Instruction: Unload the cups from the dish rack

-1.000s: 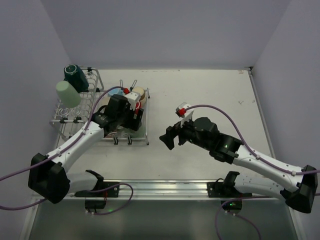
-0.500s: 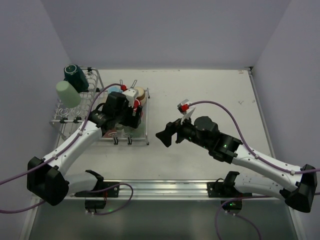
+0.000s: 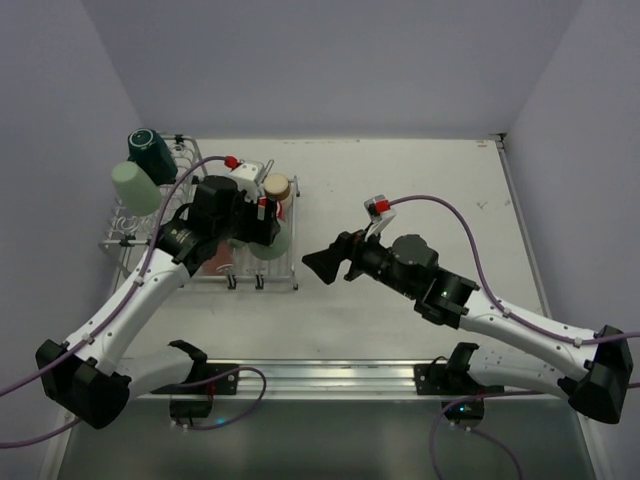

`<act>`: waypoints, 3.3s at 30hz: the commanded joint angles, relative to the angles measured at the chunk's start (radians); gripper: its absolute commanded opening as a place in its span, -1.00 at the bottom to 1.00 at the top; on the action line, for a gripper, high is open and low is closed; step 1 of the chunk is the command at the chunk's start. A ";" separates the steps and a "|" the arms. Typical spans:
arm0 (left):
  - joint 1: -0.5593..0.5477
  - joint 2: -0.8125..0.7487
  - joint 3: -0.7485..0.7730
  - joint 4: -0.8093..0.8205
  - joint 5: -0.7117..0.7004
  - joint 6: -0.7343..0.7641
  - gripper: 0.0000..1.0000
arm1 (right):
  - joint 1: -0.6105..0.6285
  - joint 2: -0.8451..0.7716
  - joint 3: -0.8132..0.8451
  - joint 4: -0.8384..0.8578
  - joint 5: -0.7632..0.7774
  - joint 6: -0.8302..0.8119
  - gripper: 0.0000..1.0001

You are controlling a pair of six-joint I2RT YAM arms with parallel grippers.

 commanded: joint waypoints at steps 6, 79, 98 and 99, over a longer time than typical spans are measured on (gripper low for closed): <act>0.004 -0.099 0.112 0.052 0.040 -0.062 -1.00 | -0.010 0.072 -0.034 0.223 0.000 0.151 0.86; 0.001 -0.467 -0.288 0.293 0.339 -0.145 1.00 | -0.520 0.131 0.411 -0.553 0.121 -0.296 -1.00; -0.074 -0.455 -0.411 0.307 0.326 -0.036 1.00 | -0.913 1.061 1.281 -1.042 0.281 -0.612 -1.00; -0.080 -0.452 -0.409 0.304 0.318 -0.036 1.00 | -0.918 1.078 1.287 -1.045 0.271 -0.612 -1.00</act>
